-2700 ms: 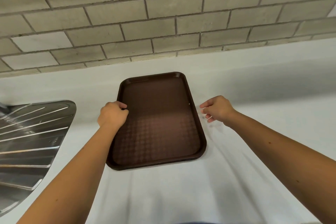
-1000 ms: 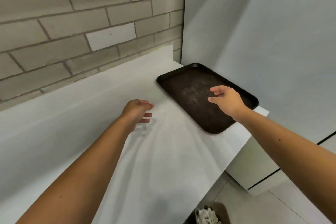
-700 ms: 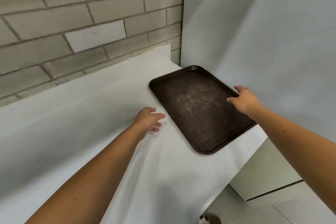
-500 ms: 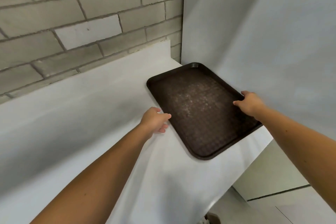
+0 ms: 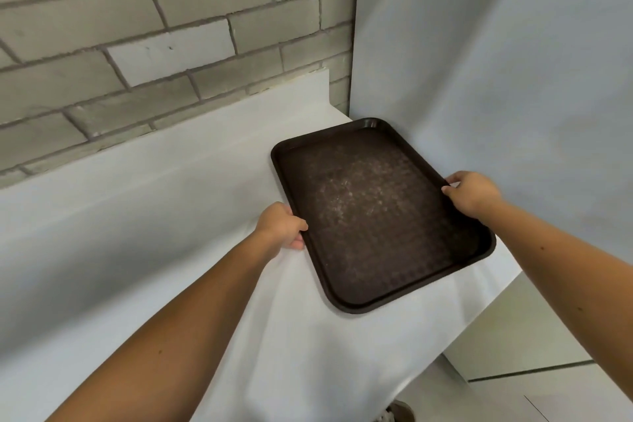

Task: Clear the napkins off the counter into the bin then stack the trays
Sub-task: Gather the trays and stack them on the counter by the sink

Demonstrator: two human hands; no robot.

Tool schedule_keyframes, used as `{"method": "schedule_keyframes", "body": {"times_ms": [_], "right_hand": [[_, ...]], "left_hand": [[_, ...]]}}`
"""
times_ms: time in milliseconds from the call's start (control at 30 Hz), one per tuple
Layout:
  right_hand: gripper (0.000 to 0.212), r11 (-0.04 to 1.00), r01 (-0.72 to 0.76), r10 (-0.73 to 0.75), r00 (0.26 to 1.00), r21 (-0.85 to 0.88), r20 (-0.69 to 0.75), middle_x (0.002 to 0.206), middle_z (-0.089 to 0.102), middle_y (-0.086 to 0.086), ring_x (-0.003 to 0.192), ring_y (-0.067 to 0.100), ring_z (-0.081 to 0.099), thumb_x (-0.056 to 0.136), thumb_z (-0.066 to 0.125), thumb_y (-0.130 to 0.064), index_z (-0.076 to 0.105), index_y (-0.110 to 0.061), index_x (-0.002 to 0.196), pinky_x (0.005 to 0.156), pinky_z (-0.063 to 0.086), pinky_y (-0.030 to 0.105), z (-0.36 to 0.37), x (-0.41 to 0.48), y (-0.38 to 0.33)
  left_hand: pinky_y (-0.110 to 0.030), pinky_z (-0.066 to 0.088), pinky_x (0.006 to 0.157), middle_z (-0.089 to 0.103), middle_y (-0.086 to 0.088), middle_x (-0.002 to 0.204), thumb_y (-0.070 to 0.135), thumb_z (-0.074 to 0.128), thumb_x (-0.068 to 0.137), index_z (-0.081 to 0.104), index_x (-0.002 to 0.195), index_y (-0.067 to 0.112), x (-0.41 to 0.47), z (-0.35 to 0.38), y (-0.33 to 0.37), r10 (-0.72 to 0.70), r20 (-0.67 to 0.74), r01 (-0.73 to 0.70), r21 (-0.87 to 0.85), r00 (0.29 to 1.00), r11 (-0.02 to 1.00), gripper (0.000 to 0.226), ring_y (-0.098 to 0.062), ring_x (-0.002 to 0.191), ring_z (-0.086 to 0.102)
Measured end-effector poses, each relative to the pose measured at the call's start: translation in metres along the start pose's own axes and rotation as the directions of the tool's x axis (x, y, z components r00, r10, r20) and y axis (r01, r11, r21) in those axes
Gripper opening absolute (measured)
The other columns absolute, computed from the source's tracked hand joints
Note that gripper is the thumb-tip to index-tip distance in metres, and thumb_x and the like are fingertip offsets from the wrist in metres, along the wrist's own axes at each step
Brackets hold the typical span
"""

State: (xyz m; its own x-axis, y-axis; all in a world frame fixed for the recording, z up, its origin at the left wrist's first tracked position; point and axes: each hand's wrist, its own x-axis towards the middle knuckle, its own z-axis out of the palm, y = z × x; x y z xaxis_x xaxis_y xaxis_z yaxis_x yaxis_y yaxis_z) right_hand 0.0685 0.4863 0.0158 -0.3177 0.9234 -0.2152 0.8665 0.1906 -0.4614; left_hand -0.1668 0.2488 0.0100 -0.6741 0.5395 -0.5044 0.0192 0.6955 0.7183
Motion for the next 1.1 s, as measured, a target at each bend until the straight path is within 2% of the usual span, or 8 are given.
{"method": "schedule_keyframes", "body": {"times_ms": [100,200,333,533,667,767,1000,1100], "right_hand": [[0.027,1.0,0.008,-0.008,1.0,0.03,0.009,0.118,0.064,0.015,0.108,0.034,0.059,0.094,0.059,-0.02,0.064,-0.009,0.118,0.087,0.044,0.033,0.005,-0.011,-0.015],[0.02,0.997,0.046,-0.049,0.998,0.064,0.047,0.106,0.067,0.016,0.1,0.033,0.061,0.09,0.064,-0.015,0.068,-0.005,0.107,0.083,0.046,0.032,0.017,-0.029,-0.038],[0.008,0.982,0.115,-0.132,0.985,0.148,0.108,0.091,0.069,0.01,0.088,0.028,0.064,0.085,0.07,-0.017,0.071,-0.009,0.087,0.078,0.051,0.034,0.044,-0.064,-0.078],[0.01,0.941,0.185,-0.259,0.931,0.282,0.256,0.093,0.068,0.01,0.086,0.028,0.065,0.084,0.071,-0.015,0.07,-0.008,0.091,0.08,0.057,0.043,0.086,-0.117,-0.148],[0.007,0.899,0.241,-0.374,0.856,0.365,0.356,0.096,0.065,0.013,0.09,0.03,0.064,0.085,0.069,-0.009,0.064,-0.007,0.089,0.075,0.058,0.041,0.111,-0.16,-0.199],[0.007,0.874,0.348,-0.468,0.787,0.338,0.401,0.095,0.064,0.013,0.089,0.031,0.064,0.086,0.067,-0.01,0.062,-0.007,0.09,0.076,0.059,0.044,0.133,-0.195,-0.237],[0.008,0.798,0.466,-0.603,0.624,0.383,0.497,0.094,0.063,0.012,0.085,0.026,0.063,0.088,0.064,-0.009,0.06,-0.005,0.093,0.064,0.055,0.035,0.177,-0.284,-0.313],[0.013,0.776,0.465,-0.631,0.571,0.426,0.525,0.094,0.066,0.016,0.077,0.027,0.064,0.087,0.065,-0.005,0.059,0.002,0.096,0.061,0.055,0.034,0.198,-0.323,-0.341]], "left_hand": [[-0.032,0.06,0.067,0.064,-0.013,0.086,0.009,0.067,0.09,0.054,0.106,0.009,-0.009,-0.024,-0.007,-0.014,-0.036,0.013,-0.012,0.999,1.0,0.021,-0.024,0.071,0.069],[-0.037,0.059,0.075,0.065,-0.014,0.089,0.008,0.065,0.09,0.056,0.116,0.005,-0.019,-0.059,-0.024,0.005,-0.09,-0.007,-0.027,0.996,1.0,0.028,-0.024,0.073,0.066],[-0.037,0.057,0.078,0.065,-0.017,0.109,0.006,0.062,0.092,0.061,0.115,0.003,-0.044,-0.116,-0.063,-0.012,-0.207,0.005,-0.035,0.978,0.999,0.023,-0.029,0.09,0.066],[-0.027,0.052,0.064,0.063,-0.012,0.108,0.003,0.061,0.093,0.06,0.123,0.001,-0.098,-0.191,-0.129,-0.116,-0.349,0.073,-0.133,0.93,0.988,0.031,-0.021,0.081,0.063],[-0.03,0.055,0.071,0.065,-0.012,0.11,0.003,0.057,0.095,0.059,0.127,0.001,-0.145,-0.235,-0.179,-0.174,-0.449,0.084,-0.212,0.877,0.974,0.032,-0.024,0.087,0.065],[-0.025,0.052,0.061,0.067,-0.011,0.106,0.002,0.056,0.095,0.062,0.124,0.004,-0.185,-0.265,-0.214,-0.215,-0.53,0.075,-0.274,0.821,0.959,0.03,-0.021,0.083,0.064],[-0.022,0.052,0.05,0.064,-0.004,0.079,-0.005,0.053,0.093,0.064,0.109,0.008,-0.267,-0.324,-0.29,-0.351,-0.648,0.071,-0.417,0.676,0.906,0.023,-0.015,0.066,0.06],[-0.028,0.054,0.061,0.069,-0.007,0.087,-0.002,0.056,0.093,0.067,0.109,0.007,-0.295,-0.353,-0.325,-0.39,-0.678,0.076,-0.444,0.624,0.893,0.022,-0.019,0.075,0.065]]}}
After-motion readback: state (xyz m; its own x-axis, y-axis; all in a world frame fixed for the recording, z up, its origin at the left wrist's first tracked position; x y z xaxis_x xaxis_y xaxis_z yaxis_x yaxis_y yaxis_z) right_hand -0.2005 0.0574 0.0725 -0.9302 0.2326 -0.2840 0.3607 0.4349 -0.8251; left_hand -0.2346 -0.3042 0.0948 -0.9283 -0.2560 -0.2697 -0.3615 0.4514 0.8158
